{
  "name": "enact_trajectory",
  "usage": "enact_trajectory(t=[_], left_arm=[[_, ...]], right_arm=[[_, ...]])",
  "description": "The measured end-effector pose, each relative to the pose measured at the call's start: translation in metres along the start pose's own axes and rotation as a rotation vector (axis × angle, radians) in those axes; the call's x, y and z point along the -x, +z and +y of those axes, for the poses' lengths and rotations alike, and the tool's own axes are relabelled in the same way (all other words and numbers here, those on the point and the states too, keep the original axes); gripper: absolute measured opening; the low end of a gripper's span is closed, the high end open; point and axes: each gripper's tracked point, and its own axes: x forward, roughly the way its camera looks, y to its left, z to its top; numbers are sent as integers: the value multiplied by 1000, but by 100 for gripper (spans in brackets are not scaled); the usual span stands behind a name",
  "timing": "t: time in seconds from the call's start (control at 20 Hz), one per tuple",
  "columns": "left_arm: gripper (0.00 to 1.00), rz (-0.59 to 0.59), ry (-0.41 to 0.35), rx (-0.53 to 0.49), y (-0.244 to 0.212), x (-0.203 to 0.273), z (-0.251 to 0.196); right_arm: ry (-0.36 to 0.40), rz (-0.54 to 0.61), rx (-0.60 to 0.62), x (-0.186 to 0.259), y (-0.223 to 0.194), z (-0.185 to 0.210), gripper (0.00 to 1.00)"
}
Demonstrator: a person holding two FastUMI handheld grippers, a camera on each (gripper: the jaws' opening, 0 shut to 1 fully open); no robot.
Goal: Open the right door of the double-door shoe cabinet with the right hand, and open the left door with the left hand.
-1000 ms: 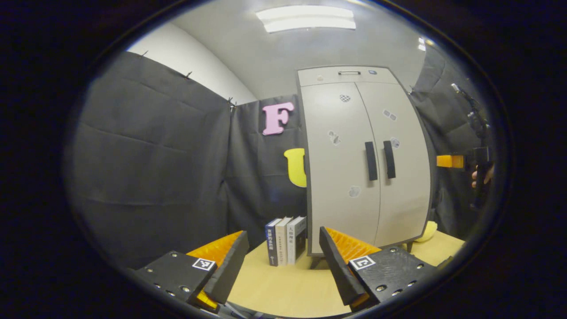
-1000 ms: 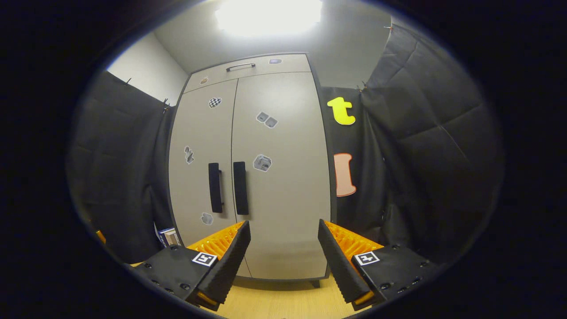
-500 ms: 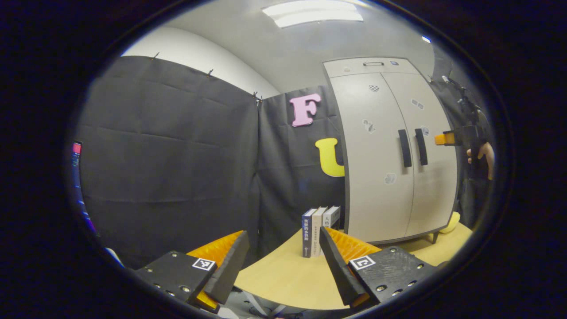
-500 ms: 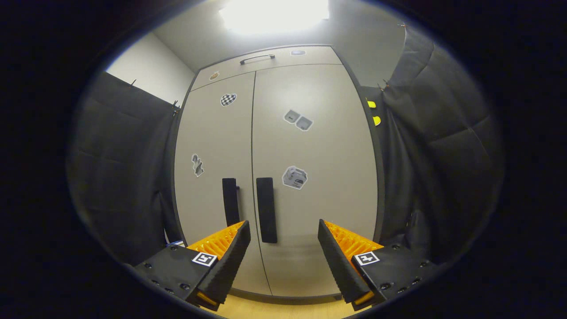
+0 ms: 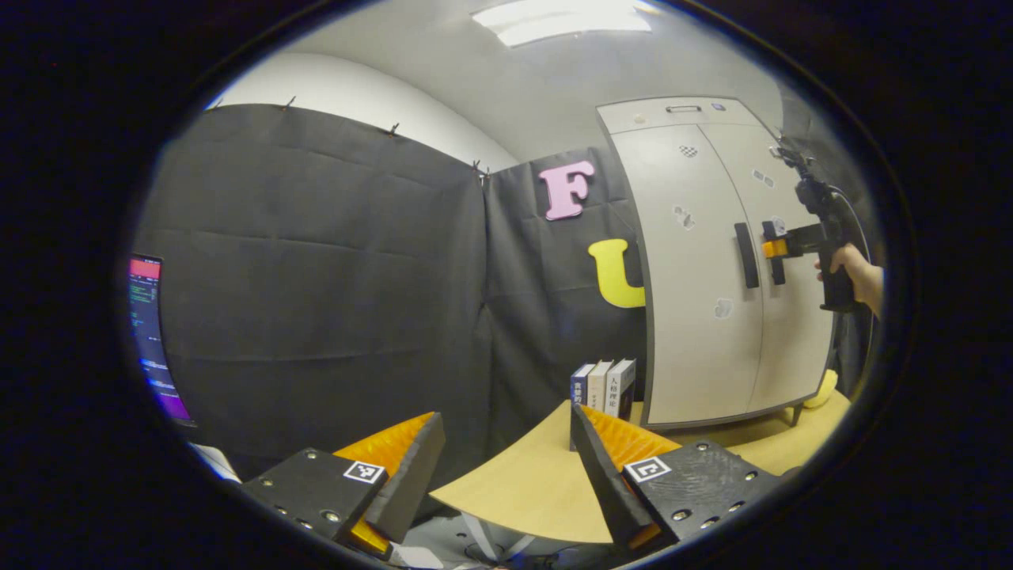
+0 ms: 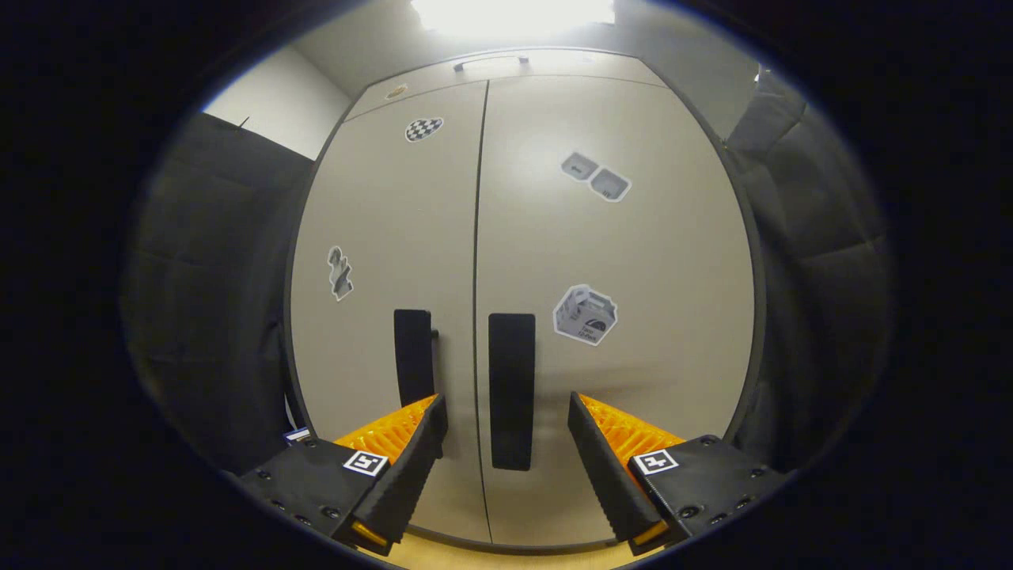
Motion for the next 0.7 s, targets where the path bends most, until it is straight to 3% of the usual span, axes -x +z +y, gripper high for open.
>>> enact_trajectory(t=[0.1, 0.25, 0.45, 0.5, 0.6, 0.7], left_arm=[[92, 5, 2, -5, -2, 1, 1], [94, 4, -1, -35, -3, 2, -1], [94, -7, -8, -44, -2, 0, -5], [92, -14, -9, -41, -1, -1, -4], [92, -25, -13, -31, 1, -4, -6], [92, -25, -21, -20, 0, -7, -8]], right_arm=[[4, 26, -13, -9, -5, 4, 88], [-23, 39, -5, -20, -3, 3, 64], [-24, 72, 5, -33, -4, 3, 65], [-73, 74, 4, -32, -2, -9, 62], [-55, 75, -49, -31, -2, -7, 34], [-41, 83, -52, -32, -3, -8, 37]])
